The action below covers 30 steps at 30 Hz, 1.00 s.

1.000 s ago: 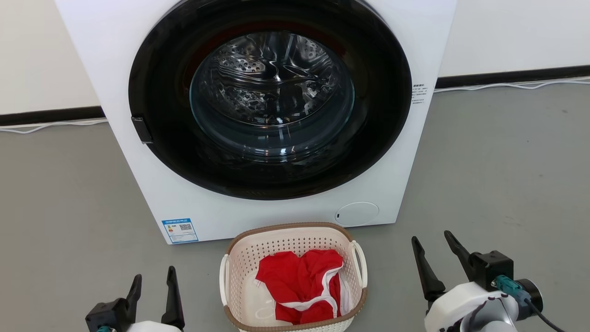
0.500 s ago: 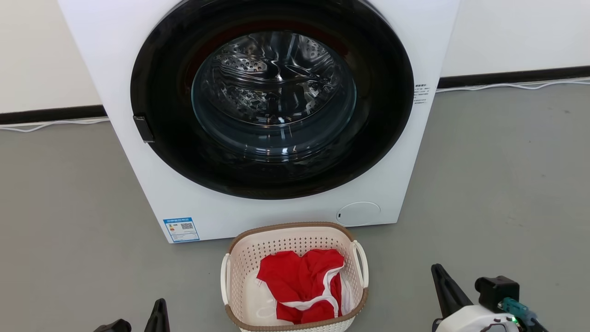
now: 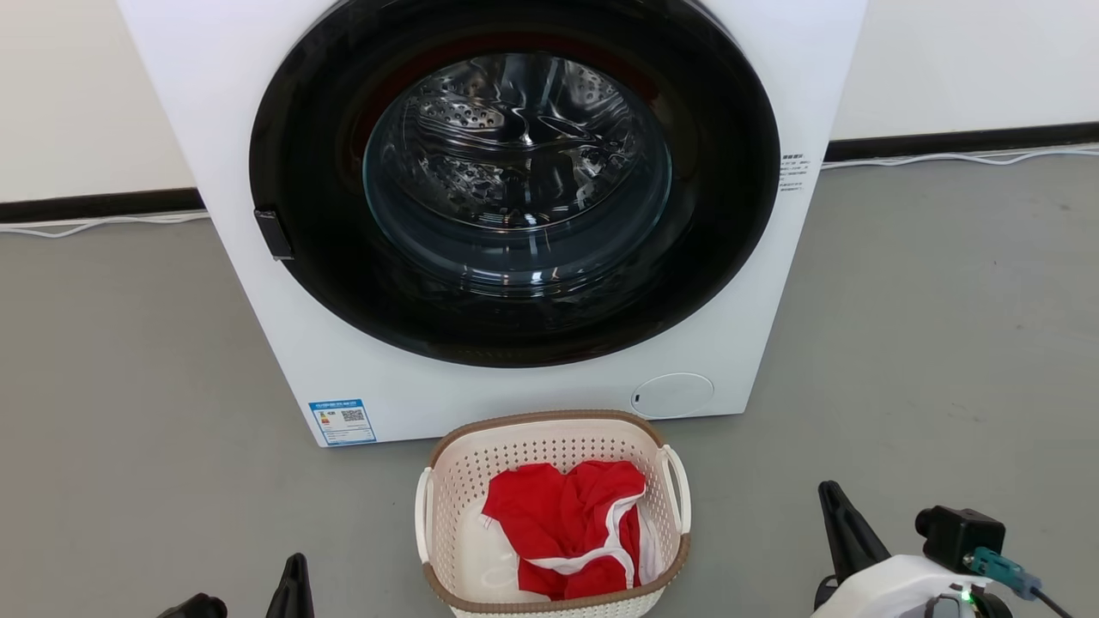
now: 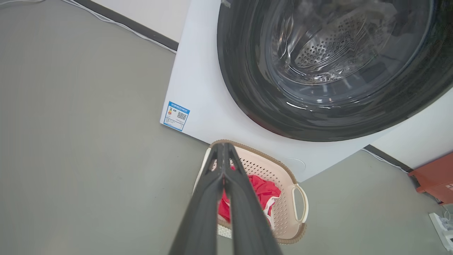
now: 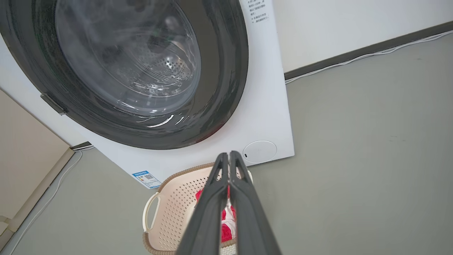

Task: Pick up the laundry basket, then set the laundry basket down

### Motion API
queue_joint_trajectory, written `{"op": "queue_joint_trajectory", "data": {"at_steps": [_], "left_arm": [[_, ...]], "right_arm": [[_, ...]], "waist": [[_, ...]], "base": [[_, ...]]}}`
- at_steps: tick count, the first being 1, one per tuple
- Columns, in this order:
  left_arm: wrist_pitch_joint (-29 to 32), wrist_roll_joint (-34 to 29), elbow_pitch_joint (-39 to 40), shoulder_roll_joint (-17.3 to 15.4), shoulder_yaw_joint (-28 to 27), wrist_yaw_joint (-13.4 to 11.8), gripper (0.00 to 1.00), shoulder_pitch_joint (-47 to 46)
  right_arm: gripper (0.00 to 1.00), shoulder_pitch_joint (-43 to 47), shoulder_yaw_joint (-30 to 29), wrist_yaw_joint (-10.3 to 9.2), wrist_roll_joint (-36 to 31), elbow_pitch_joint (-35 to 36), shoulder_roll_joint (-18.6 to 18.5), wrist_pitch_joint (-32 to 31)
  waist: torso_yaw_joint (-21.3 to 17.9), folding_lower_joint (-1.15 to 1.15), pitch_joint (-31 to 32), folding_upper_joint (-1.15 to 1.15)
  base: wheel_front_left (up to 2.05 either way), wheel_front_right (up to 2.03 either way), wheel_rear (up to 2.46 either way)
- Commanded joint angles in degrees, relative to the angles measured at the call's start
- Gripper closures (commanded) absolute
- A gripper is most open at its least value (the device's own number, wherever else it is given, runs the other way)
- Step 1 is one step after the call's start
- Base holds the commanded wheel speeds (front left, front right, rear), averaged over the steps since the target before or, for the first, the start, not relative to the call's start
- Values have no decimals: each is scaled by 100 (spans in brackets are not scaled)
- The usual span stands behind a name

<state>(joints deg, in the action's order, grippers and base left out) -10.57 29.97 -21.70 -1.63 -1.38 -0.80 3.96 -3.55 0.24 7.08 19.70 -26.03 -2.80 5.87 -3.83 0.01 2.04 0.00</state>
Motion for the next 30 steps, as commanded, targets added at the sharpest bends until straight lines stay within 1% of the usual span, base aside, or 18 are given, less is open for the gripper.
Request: {"op": "queue_joint_trajectory", "data": {"at_steps": [1, 30], "left_arm": [[36, 196, 180, -41, -63, 71, 100, -299], [507, 1894, 345, -64, -190, 285, 100, -501]], "right_arm": [[100, -200, -13, 8, 220, 204, -9, -48], [100, -217, -199, 18, 2202, 486, -8, -382]], "waist": [[6, -1, -4, 0], [113, -1, -65, 0]], "base": [[0, 0, 0], [0, 0, 0]]}}
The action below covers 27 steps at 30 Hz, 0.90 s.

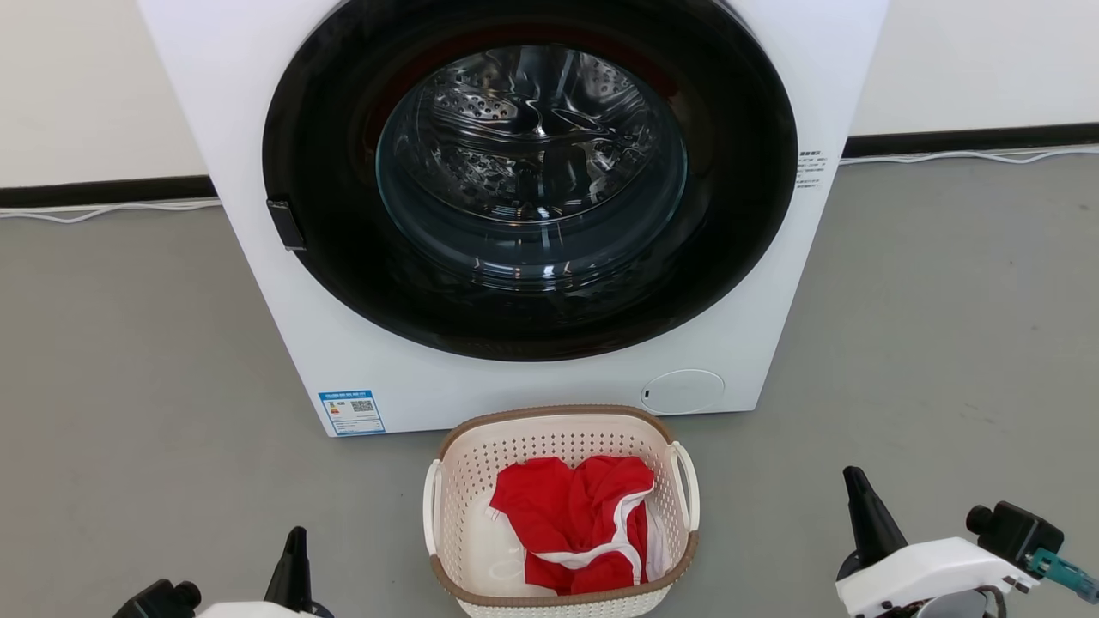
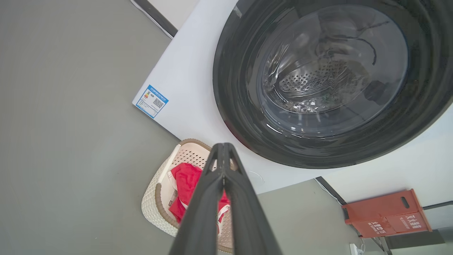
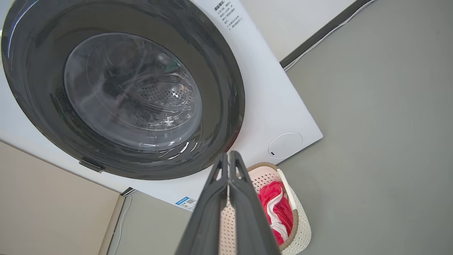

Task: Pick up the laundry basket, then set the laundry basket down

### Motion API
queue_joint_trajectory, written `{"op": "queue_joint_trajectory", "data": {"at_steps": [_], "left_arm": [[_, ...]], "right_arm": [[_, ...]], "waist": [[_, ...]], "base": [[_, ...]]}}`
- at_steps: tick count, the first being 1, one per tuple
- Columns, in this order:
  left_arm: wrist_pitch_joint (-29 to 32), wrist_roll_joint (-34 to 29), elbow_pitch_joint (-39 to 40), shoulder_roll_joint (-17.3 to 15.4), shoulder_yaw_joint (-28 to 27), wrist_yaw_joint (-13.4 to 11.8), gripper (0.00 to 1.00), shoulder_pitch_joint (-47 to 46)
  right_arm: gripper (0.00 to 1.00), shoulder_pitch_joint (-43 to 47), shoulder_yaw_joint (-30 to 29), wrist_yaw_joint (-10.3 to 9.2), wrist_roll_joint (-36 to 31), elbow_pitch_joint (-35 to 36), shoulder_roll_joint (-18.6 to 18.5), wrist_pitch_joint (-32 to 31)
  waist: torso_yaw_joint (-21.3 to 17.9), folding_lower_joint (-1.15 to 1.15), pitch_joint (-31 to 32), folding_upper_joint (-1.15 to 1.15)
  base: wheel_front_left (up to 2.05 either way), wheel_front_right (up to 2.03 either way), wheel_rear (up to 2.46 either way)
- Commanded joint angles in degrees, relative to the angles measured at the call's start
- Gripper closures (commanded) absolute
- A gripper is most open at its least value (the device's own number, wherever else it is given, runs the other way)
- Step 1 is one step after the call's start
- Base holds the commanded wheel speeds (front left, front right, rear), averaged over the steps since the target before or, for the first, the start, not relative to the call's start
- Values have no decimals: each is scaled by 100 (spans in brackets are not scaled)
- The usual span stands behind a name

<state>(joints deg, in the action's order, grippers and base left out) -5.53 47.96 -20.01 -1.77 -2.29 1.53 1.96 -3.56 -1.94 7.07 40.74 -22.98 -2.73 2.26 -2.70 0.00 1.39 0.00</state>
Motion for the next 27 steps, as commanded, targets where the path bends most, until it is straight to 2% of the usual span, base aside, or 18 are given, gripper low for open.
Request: {"op": "queue_joint_trajectory", "data": {"at_steps": [1, 27], "left_arm": [[19, 155, 182, -51, -103, 59, 100, -308], [458, 1733, 334, -73, -223, 258, 100, -496]], "right_arm": [[100, -217, 12, 19, 169, 190, -15, -32], [100, -234, -161, 27, 2010, 451, -15, -343]], "waist": [[4, 0, -2, 0], [102, 0, -59, 0]], "base": [[0, 0, 0], [0, 0, 0]]}}
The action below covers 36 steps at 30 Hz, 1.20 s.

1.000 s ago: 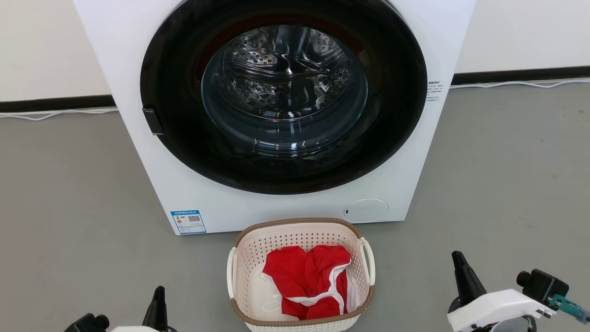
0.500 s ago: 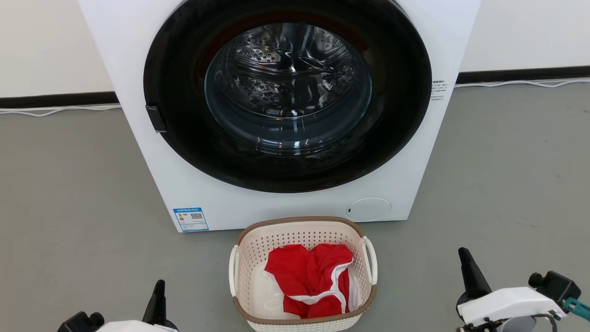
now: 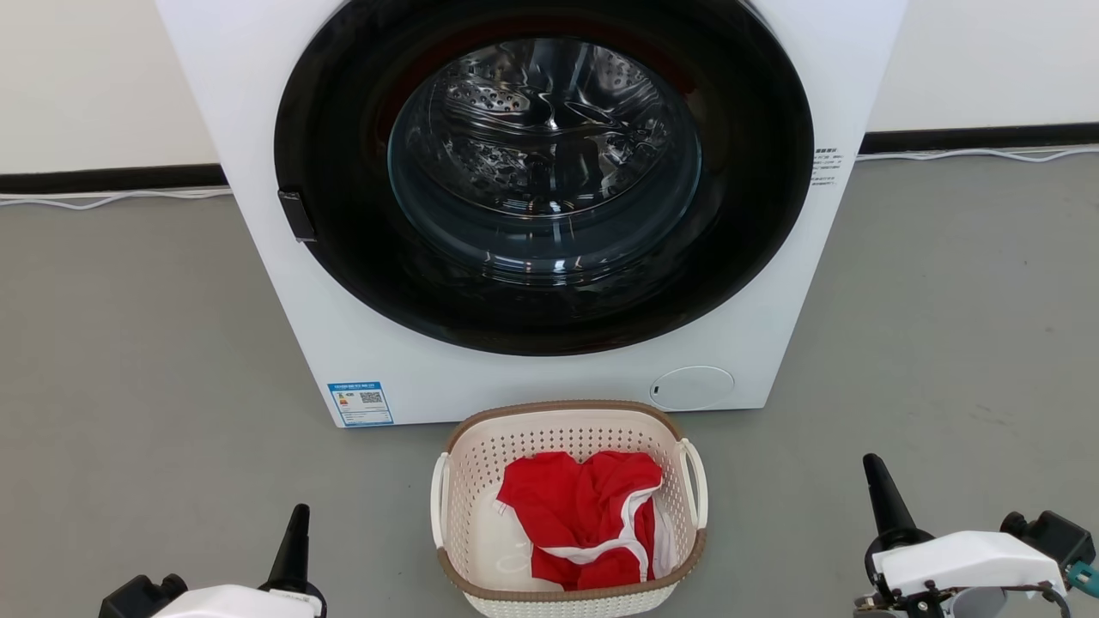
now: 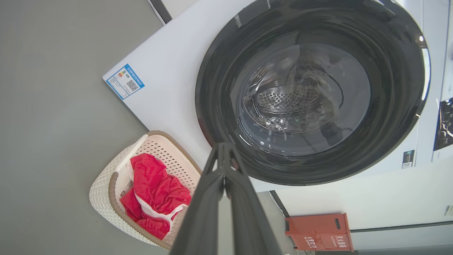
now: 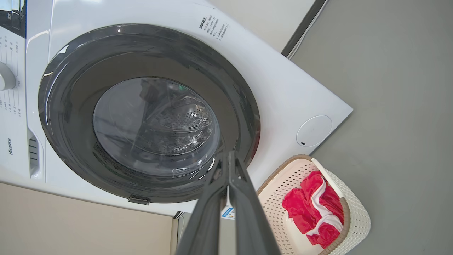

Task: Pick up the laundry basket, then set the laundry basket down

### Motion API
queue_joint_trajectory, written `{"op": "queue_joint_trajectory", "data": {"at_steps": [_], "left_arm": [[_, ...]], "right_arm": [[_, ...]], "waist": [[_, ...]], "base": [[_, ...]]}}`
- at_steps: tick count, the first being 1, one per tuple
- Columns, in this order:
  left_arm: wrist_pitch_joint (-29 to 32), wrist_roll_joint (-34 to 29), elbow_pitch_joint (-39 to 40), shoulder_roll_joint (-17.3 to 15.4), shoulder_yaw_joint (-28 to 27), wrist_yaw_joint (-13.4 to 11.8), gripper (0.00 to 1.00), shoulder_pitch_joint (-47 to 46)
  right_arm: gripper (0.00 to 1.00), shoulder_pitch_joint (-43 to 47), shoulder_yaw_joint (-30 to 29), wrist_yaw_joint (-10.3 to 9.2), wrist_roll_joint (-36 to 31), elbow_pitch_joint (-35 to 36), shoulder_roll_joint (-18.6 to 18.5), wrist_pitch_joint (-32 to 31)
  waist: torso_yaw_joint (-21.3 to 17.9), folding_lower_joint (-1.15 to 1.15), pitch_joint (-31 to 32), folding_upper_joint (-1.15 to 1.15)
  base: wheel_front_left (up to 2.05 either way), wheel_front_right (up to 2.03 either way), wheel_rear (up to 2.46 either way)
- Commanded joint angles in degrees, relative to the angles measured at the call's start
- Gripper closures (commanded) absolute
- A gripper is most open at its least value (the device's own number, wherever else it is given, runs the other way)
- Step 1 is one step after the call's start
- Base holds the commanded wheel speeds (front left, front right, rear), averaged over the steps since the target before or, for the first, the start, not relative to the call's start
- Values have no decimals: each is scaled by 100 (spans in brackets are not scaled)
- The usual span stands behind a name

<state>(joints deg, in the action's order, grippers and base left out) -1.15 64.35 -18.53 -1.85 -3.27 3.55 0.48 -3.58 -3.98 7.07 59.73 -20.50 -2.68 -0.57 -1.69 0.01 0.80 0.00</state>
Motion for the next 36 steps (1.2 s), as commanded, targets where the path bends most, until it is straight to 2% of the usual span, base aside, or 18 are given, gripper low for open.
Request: {"op": "queue_joint_trajectory", "data": {"at_steps": [1, 36], "left_arm": [[36, 154, 192, -66, -129, 63, 100, -354], [626, 2279, 398, -96, -289, 330, 100, -608]], "right_arm": [[100, -232, 37, 28, 182, 213, -20, -73], [100, -254, -197, 39, 2661, 564, -20, -492]], "waist": [[5, 0, -3, 0], [137, 0, -80, 0]], "base": [[0, 0, 0], [0, 0, 0]]}}
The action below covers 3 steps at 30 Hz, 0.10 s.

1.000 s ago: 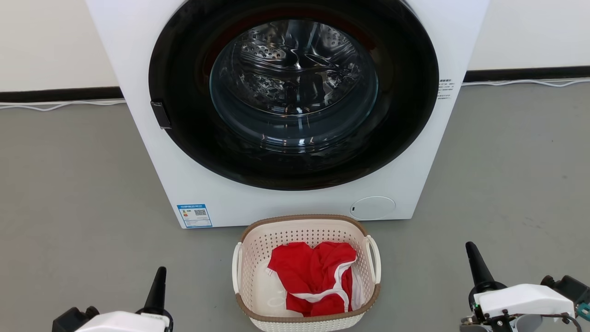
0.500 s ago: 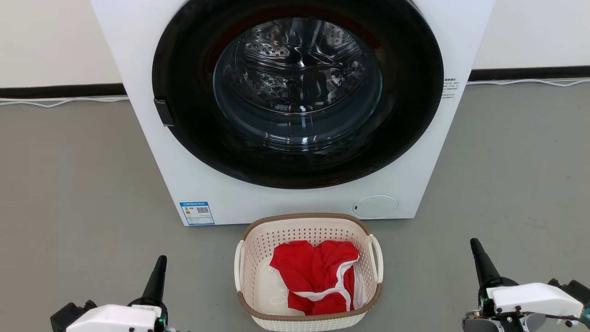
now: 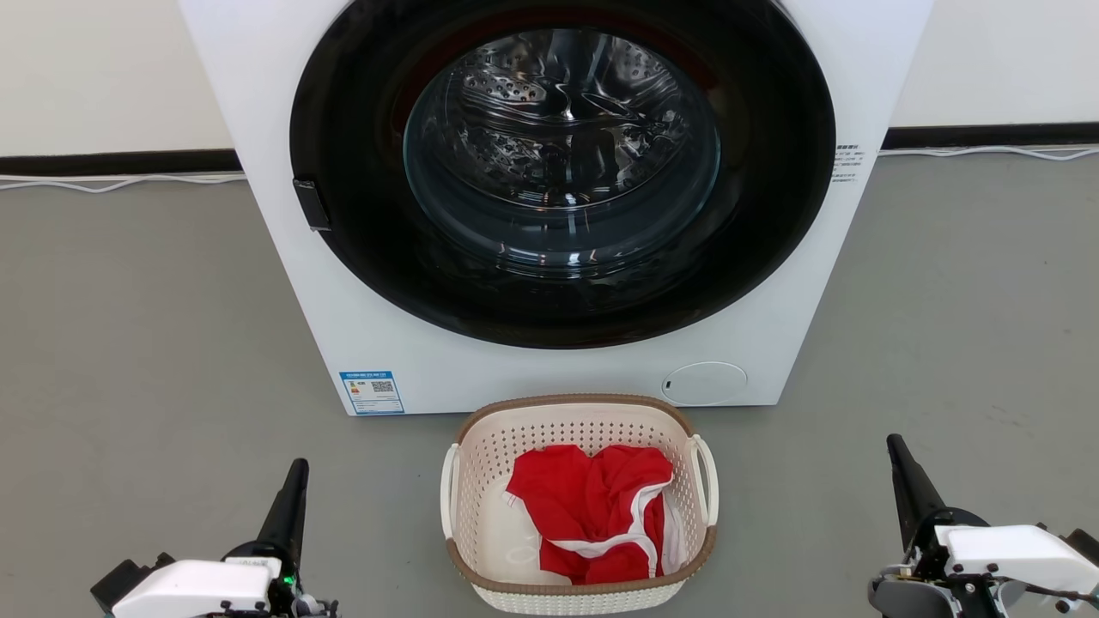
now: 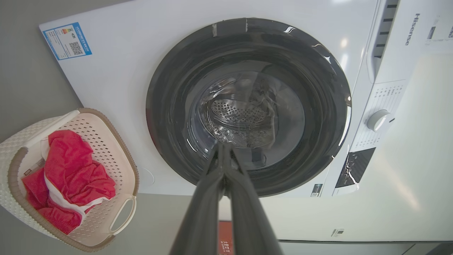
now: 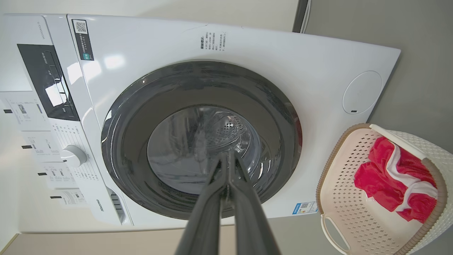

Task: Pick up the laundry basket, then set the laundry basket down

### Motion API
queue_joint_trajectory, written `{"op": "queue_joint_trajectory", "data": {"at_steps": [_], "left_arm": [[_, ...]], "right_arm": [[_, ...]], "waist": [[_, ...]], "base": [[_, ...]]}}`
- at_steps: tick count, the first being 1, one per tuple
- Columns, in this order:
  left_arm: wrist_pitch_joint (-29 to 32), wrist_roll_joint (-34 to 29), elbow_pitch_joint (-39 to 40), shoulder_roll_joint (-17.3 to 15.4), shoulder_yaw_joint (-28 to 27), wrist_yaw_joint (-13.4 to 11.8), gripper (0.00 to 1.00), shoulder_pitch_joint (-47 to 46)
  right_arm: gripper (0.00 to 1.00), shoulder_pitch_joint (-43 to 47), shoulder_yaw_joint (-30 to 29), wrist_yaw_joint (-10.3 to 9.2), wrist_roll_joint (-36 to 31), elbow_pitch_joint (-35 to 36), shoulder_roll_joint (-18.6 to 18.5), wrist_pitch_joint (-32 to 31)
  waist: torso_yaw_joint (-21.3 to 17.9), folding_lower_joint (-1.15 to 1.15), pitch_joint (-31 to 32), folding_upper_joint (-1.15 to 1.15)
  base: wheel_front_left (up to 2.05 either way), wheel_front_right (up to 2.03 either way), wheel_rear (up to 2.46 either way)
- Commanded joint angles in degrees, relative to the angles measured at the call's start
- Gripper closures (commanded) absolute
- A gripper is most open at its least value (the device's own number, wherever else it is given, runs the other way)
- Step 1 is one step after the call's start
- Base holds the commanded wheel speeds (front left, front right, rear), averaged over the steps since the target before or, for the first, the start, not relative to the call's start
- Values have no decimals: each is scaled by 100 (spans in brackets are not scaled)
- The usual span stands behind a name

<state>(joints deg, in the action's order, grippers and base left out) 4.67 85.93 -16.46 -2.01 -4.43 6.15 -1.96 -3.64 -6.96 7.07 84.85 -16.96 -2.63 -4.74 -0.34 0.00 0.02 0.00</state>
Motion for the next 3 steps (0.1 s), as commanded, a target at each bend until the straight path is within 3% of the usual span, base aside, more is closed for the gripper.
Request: {"op": "queue_joint_trajectory", "data": {"at_steps": [1, 3], "left_arm": [[60, 182, 197, -81, -177, 79, 100, -371], [77, 242, 203, -82, -182, 86, 100, -378]], "right_arm": [[100, -250, 94, 40, 219, 221, -25, -86], [100, -250, 88, 40, 290, 231, -25, -98]], "waist": [[7, 0, -4, 0], [11, 0, -6, 0]], "base": [[0, 0, 0], [0, 0, 0]]}}
